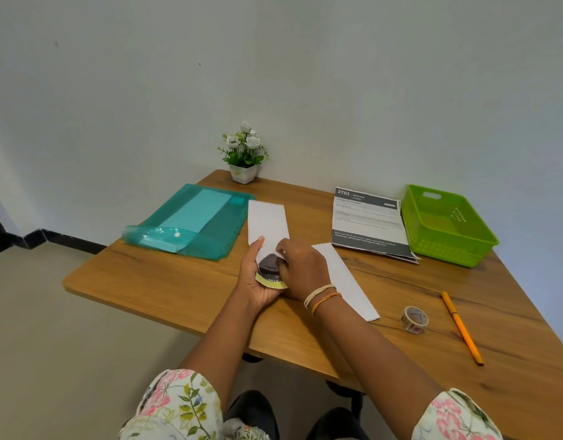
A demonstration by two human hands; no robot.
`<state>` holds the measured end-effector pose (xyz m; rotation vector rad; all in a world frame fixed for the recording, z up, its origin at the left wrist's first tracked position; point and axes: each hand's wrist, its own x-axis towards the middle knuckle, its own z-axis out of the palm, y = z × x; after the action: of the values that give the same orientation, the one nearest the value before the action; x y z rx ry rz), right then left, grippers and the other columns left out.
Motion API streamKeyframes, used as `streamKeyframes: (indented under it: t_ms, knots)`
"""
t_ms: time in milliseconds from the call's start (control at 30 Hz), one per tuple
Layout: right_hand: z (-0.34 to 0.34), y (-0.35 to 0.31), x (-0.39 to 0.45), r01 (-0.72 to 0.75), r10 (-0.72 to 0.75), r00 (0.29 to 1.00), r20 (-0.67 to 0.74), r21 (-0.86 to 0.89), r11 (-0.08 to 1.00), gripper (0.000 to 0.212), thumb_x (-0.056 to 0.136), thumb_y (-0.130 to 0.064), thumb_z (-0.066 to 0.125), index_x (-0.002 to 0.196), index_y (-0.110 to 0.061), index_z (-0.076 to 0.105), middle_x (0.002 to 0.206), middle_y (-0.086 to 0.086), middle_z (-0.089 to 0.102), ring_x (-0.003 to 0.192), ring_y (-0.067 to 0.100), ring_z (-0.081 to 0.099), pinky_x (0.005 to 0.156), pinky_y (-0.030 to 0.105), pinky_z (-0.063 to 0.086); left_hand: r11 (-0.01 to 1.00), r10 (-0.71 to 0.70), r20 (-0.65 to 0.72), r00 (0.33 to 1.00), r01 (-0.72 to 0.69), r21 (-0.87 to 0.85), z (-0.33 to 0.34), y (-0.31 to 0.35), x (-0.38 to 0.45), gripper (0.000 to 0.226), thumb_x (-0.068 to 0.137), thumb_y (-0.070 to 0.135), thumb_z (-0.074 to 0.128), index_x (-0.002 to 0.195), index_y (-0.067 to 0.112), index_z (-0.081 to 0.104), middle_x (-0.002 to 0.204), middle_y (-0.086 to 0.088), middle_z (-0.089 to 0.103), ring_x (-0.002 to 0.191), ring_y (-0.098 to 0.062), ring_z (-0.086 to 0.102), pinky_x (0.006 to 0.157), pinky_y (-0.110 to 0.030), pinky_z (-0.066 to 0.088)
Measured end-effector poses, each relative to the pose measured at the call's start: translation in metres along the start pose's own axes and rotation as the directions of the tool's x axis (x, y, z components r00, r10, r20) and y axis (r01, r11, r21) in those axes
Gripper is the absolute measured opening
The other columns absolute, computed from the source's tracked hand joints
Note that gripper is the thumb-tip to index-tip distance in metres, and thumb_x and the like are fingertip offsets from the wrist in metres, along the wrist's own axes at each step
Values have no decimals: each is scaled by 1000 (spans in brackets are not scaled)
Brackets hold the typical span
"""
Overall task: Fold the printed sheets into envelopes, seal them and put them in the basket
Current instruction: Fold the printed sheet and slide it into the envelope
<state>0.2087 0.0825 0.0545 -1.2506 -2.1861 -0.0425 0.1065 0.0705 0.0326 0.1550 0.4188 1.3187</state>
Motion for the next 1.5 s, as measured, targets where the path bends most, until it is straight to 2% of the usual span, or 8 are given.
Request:
streamKeyframes:
  t_ms: [167, 333, 467, 833, 1000, 1067, 1333, 1500]
  knots:
    - [-13, 16, -3, -406, 368, 914, 173, 431, 806, 36, 85, -30, 60, 118, -14, 62, 116, 6, 64, 104, 20, 59, 86, 33, 51, 1000, -4, -8, 1000, 4, 3, 3, 1, 3, 54, 88, 45, 62, 126, 9, 56, 105, -21, 69, 90, -36, 69, 79, -51, 57]
    - [-21, 59, -5, -663, 695, 707, 132, -216, 716, 62, 83, -46, 61, 129, -6, 48, 130, 18, 49, 117, 34, 48, 95, 39, 43, 1000, 0, -85, 996, -1, -17, 8, -2, 1, 59, 86, 53, 62, 118, 5, 50, 111, -29, 60, 104, -43, 59, 80, -54, 54]
    - [-16, 74, -11, -781, 831, 494, 257, -290, 554, 88, 66, -62, 71, 136, -16, 44, 132, 17, 44, 119, 37, 44, 93, 46, 42, 1000, 7, -72, 997, -9, -21, 7, -3, -1, 64, 84, 59, 59, 118, 7, 48, 114, -28, 57, 104, -43, 59, 81, -54, 56]
    - [-35, 71, -22, -776, 675, 604, 425, 120, 619, 57, 75, -37, 75, 122, -9, 59, 120, 10, 63, 100, 28, 61, 72, 29, 45, 999, 4, -73, 997, -6, -36, 10, -3, -1, 89, 84, 64, 56, 144, 5, 30, 116, -32, 52, 106, -45, 55, 90, -52, 48]
    - [-67, 58, -30, -851, 482, 490, 726, 519, 82, 31, 84, -17, 69, 110, -4, 57, 95, 14, 67, 79, 27, 64, 66, 32, 52, 998, -1, -22, 1000, 0, -58, 7, -2, -2, 82, 81, 63, 60, 136, 7, 37, 123, -32, 55, 110, -47, 58, 85, -57, 53]
    - [-77, 58, -34, -861, 357, 473, 806, 509, -10, 33, 83, -19, 70, 110, -7, 56, 90, 13, 66, 75, 26, 64, 60, 30, 53, 999, 14, -15, 1000, -15, -46, 6, -2, -3, 77, 81, 60, 64, 134, 7, 45, 116, -27, 64, 102, -43, 65, 86, -56, 53]
    - [-76, 50, -45, -877, 28, 425, 905, 404, 259, 19, 83, -20, 69, 96, -8, 61, 82, 5, 65, 63, 12, 60, 52, 20, 51, 993, -9, -60, 998, 16, 115, 3, 1, -5, 95, 71, 72, 60, 142, 15, 35, 130, -25, 57, 97, -39, 67, 80, -53, 57]
    - [-69, 43, -52, -921, -42, 386, 922, 387, 47, 10, 94, -12, 54, 102, -6, 53, 71, 4, 59, 49, 5, 52, 40, 12, 41, 994, -47, -40, 998, 51, 96, 5, 0, -5, 95, 72, 76, 54, 142, 17, 28, 125, -26, 59, 87, -41, 70, 70, -49, 59]
